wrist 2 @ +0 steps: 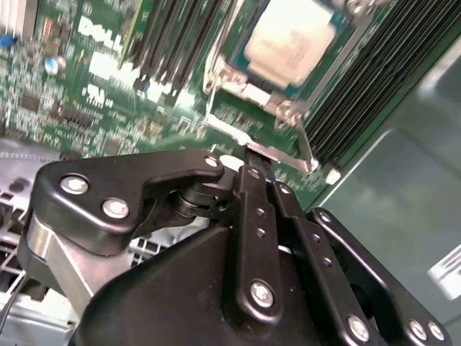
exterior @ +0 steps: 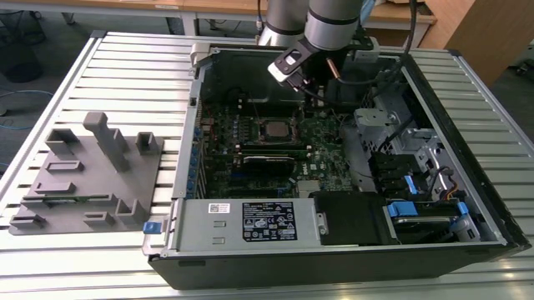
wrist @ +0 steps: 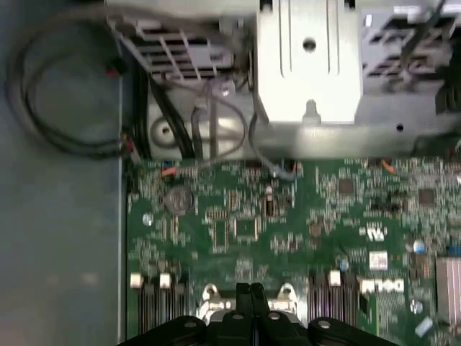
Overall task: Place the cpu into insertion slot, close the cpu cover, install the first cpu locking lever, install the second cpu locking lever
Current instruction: 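Close the cpu cover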
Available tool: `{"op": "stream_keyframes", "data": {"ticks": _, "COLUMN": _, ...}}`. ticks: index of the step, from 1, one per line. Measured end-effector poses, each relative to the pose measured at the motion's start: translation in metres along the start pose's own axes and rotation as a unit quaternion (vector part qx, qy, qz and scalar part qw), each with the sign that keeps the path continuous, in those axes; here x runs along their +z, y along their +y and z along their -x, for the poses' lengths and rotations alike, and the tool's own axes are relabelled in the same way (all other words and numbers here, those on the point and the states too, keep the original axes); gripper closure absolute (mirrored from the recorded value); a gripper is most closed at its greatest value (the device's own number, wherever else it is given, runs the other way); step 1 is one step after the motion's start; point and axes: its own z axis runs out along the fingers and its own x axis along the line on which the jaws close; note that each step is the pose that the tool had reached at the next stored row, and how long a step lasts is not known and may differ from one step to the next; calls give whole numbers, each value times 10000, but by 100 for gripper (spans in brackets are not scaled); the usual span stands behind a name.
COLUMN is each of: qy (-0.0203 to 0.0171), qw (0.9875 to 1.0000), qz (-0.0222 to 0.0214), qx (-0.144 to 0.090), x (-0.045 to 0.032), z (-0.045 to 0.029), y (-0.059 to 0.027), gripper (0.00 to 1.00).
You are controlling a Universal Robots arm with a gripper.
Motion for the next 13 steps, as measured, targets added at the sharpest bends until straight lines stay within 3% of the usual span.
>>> {"op": "stream_keyframes", "data": {"ticks": 6, "qy": -1, "qw": 10000, "qz": 0, "qx": 14, "x": -4, "z": 4, "y": -181, "gripper": 89}}
{"op": "stream_keyframes", "data": {"ticks": 11, "qy": -2, "qw": 10000, "qz": -3, "qx": 16, "x": -5, "z": 5, "y": -187, "gripper": 89}}
{"op": "stream_keyframes", "data": {"ticks": 13, "qy": -2, "qw": 10000, "qz": -58, "qx": 18, "x": 0, "z": 5, "y": -187, "gripper": 89}}
